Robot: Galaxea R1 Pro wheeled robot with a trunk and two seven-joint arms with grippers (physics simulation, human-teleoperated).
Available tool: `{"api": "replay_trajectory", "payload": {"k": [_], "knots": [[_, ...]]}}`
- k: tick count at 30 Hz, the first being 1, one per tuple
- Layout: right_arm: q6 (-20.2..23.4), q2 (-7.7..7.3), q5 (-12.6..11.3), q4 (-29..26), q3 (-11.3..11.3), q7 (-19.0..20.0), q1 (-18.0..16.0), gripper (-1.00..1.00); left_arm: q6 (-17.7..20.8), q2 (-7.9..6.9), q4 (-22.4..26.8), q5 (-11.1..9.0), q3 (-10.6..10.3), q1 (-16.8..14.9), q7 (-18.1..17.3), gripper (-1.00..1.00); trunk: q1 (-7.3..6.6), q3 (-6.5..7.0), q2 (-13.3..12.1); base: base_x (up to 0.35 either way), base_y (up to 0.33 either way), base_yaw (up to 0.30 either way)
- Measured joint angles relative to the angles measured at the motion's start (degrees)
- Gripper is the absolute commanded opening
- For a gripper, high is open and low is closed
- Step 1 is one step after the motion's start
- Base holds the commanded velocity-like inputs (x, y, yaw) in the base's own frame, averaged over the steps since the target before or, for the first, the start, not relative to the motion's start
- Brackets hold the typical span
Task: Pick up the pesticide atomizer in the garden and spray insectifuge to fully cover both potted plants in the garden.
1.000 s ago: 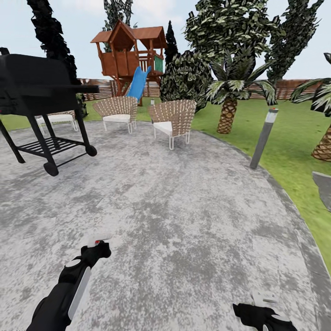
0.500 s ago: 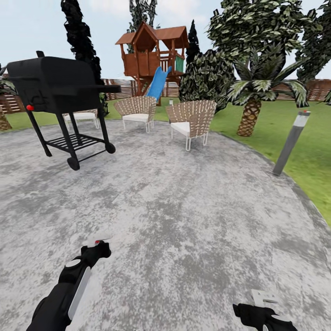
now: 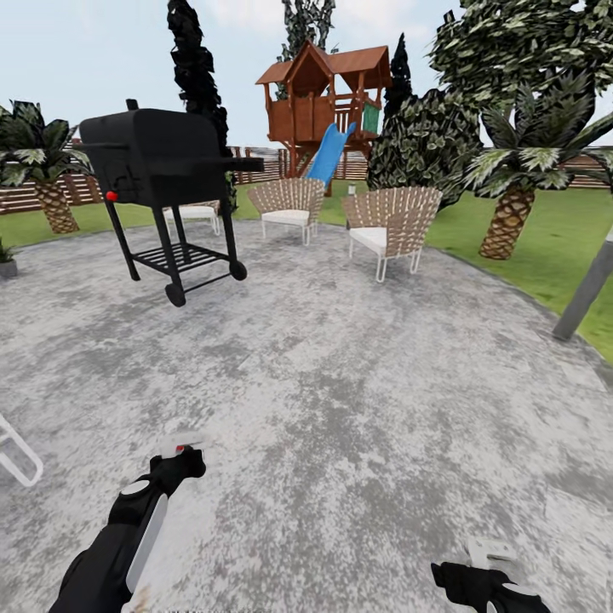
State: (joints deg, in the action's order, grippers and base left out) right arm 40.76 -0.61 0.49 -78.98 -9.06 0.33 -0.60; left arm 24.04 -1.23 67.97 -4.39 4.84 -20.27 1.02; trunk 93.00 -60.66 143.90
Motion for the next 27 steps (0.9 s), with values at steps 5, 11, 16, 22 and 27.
{"api": "replay_trajectory", "payload": {"k": [5,11,16,22,27], "knots": [[0.0,0.0,0.0,0.0,0.0,0.0,0.0,1.0,0.0,0.0,0.0,0.0,0.0,0.0,0.0,-1.0,0.0,0.0,0.0,0.0,0.0,0.257],[0.0,0.0,0.0,0.0,0.0,0.0,0.0,1.0,0.0,0.0,0.0,0.0,0.0,0.0,0.0,-1.0,0.0,0.0,0.0,0.0,0.0,0.257],[0.0,0.0,0.0,0.0,0.0,0.0,0.0,1.0,0.0,0.02,0.0,0.0,0.0,0.0,0.0,-1.0,0.0,0.0,0.0,0.0,0.0,0.257],[0.0,0.0,0.0,0.0,0.0,0.0,0.0,1.0,0.0,0.04,0.0,0.0,0.0,0.0,0.0,-1.0,0.0,0.0,0.0,0.0,0.0,0.257],[0.0,0.0,0.0,0.0,0.0,0.0,0.0,1.0,0.0,0.03,0.0,-0.1,0.0,0.0,0.0,-1.0,0.0,0.0,0.0,0.0,0.0,0.257]]}}
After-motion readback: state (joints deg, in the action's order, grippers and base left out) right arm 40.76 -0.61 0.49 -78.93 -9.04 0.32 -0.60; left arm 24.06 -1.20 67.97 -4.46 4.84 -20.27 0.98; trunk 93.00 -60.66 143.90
